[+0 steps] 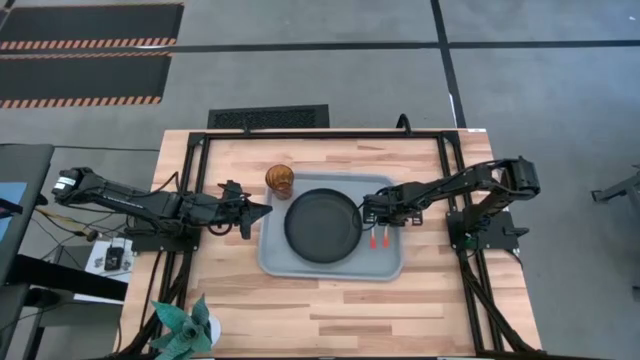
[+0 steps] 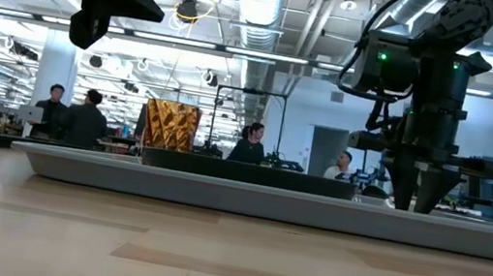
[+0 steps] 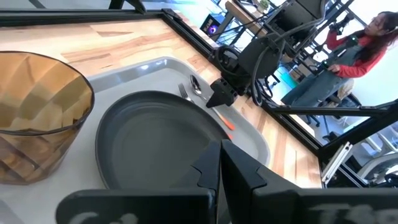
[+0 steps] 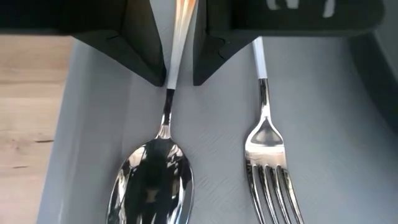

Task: Pick and place plate/cup/fork/spoon on tray
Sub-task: Adjust the gray tray

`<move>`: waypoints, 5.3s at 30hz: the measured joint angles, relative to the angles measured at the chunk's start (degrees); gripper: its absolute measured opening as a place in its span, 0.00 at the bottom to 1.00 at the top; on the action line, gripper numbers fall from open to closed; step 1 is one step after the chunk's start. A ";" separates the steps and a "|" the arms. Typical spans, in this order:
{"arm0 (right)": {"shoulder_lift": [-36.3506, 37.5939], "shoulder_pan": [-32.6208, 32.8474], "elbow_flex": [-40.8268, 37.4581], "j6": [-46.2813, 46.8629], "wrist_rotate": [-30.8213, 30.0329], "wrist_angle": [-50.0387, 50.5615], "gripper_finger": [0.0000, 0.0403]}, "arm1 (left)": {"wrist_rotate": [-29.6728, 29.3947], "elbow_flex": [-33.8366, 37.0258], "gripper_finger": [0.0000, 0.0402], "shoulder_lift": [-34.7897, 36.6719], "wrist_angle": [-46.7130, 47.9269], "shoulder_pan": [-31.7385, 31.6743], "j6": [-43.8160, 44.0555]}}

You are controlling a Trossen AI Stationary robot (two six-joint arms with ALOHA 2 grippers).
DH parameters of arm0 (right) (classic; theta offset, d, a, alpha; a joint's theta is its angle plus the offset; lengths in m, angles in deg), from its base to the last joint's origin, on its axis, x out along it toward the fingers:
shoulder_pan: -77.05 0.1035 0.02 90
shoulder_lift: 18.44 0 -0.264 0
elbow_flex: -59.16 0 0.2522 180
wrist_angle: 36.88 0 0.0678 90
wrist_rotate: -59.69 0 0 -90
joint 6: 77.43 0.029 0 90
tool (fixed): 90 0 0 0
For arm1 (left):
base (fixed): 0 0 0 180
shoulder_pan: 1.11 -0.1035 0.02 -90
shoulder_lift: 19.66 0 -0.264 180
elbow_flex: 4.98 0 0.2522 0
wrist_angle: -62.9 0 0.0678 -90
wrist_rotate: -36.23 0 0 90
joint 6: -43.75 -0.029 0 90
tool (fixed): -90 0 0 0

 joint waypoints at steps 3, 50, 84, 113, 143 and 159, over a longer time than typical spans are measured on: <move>0.38 0.00 -0.08 0.00 0.25 0.10 0.28 | 0.00 0.00 0.00 -0.02 0.00 0.01 0.00; 1.06 40.73 10.78 -4.51 2.14 -0.27 0.02 | 3.14 -0.02 0.00 -0.02 -0.20 -1.11 -3.59; -6.71 33.38 10.77 -5.95 5.44 1.25 0.02 | 6.04 -0.02 0.00 -0.02 0.08 -4.02 -3.02; 15.71 20.20 10.76 -14.15 0.12 25.62 0.01 | 4.61 0.02 0.00 8.41 27.12 -4.02 7.56; 13.10 -17.21 -9.04 -36.92 2.89 1.59 0.01 | 4.42 0.02 0.00 8.33 23.21 -4.02 3.54; 13.10 -17.17 -9.02 -37.23 3.00 -1.65 0.01 | 3.93 0.02 0.00 8.33 23.32 -4.02 3.58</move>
